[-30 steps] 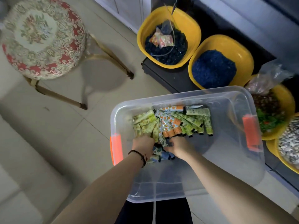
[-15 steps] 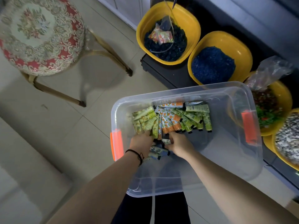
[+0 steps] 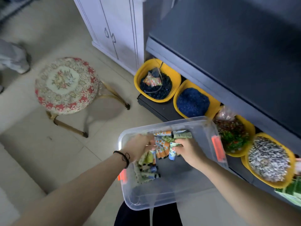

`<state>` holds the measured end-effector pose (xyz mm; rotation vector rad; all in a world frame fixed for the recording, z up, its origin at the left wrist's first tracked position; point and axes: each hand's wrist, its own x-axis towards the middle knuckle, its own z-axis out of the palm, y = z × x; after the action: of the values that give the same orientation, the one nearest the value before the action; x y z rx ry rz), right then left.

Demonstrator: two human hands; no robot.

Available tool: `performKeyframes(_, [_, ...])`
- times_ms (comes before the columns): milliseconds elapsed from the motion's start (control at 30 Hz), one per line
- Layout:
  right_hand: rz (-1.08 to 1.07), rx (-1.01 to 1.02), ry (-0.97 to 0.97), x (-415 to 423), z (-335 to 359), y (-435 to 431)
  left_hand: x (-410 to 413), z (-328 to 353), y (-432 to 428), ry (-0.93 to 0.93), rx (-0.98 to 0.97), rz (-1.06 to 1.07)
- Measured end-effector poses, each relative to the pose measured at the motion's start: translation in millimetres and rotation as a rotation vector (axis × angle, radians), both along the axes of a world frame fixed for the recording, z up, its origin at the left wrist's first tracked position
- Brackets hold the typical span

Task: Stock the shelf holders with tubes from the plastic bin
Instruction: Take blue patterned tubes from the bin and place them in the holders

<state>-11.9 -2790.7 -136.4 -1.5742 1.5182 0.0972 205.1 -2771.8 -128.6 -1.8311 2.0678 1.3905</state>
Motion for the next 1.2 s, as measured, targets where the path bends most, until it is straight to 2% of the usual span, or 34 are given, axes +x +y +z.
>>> performKeyframes(200, [0.076,-0.226,-0.014,8.4,125.2,-59.2,24.8,129.2,-76.1,0.099,-0.244,0.031])
performKeyframes(333, [0.166,-0.406,-0.018,23.5,221.9,-106.4,41.7,229.1,-119.7,0.014,-0.442,-0.1])
performKeyframes(633, [0.07,-0.705,-0.086,47.6,464.0,-132.7,65.2,455.1,-155.5,-0.061,-0.876,-0.216])
performKeyframes(867, [-0.002,-0.837,-0.172,24.4,617.7,-122.8,37.7,595.2,-170.1,0.1,-1.036,-0.216])
performKeyframes(1033, [-0.055,-0.878,-0.144,-10.9,679.9,-129.8,-14.6,659.9,-192.0,0.234,-1.012,-0.27])
performKeyframes(1200, [-0.108,-0.931,-0.046,-55.2,733.2,-154.9,-72.9,701.3,-232.7,0.204,-1.111,-0.308])
